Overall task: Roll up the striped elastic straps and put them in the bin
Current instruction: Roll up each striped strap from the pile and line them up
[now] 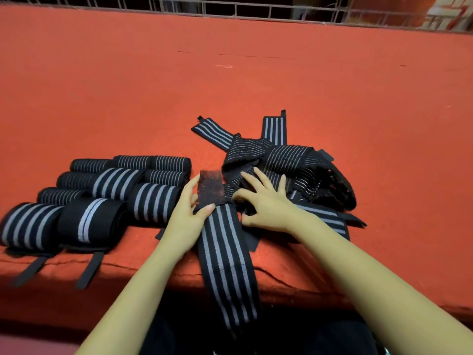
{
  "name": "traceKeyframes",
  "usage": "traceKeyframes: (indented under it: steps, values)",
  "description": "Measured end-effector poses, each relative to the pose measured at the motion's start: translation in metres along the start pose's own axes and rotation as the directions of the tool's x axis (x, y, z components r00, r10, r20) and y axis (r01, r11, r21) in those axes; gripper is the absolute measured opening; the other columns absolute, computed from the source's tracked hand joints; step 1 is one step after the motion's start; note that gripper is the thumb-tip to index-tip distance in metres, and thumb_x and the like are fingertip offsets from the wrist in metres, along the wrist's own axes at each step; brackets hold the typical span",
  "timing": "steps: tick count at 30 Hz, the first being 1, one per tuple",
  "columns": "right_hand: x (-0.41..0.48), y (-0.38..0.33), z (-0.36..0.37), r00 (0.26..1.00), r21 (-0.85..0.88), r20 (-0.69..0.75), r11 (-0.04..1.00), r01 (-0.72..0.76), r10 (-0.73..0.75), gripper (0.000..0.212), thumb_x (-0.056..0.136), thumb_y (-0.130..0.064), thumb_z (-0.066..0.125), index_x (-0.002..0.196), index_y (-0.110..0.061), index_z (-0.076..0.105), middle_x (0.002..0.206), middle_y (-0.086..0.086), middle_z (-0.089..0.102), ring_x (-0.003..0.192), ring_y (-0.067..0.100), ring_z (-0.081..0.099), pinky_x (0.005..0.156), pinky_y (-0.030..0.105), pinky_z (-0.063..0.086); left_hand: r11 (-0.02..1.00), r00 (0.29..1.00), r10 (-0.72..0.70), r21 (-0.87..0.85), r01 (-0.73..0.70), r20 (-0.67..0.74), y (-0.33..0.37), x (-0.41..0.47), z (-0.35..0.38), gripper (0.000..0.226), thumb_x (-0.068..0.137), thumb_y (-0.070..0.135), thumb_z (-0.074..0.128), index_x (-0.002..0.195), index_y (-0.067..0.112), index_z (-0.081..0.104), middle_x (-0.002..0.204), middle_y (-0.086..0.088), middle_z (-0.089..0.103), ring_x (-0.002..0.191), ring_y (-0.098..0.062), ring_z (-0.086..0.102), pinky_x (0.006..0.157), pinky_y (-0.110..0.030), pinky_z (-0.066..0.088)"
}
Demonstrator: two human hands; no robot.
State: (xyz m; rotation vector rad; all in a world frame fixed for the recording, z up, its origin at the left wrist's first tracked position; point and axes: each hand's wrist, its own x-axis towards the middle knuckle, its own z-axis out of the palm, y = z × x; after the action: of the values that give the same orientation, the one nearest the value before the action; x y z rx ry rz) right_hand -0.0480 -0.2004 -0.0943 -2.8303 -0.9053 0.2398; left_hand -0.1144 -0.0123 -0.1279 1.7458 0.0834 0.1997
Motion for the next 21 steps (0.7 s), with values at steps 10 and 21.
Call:
traceKeyframes:
  steps: [10, 21]
  values:
    - [-0.009, 0.003, -0.003, 0.971, 0.004, 0.146, 0.982, 0.188, -0.187, 0.044, 0.077, -0.051, 0.072, 0.109, -0.025, 0.059, 0.147, -0.001, 0.027, 0.146, 0.017, -0.005, 0.108, 0.068, -0.016, 0.999, 1.0, -0.023, 0.033, 0.023, -0.002, -0.009, -0.012, -0.004, 0.069, 0.092, 0.011, 0.06, 0.133, 0.06, 0.034, 0.142, 0.001, 0.05, 0.134, -0.018, 0.044, 0.115, -0.046, 0.032]
    - [-0.002, -0.011, -0.009, 0.946, 0.03, 0.107, 0.952, 0.305, -0.306, 0.023, 0.09, -0.03, 0.064, 0.105, -0.017, 0.052, 0.096, -0.011, 0.051, 0.092, 0.008, 0.033, 0.096, 0.036, 0.024, 1.0, 1.0, -0.016, -0.015, 0.016, -0.01, 0.002, -0.013, -0.002, 0.065, 0.084, 0.026, 0.062, 0.125, 0.068, 0.035, 0.141, 0.002, 0.051, 0.133, -0.018, 0.045, 0.114, -0.047, 0.033]
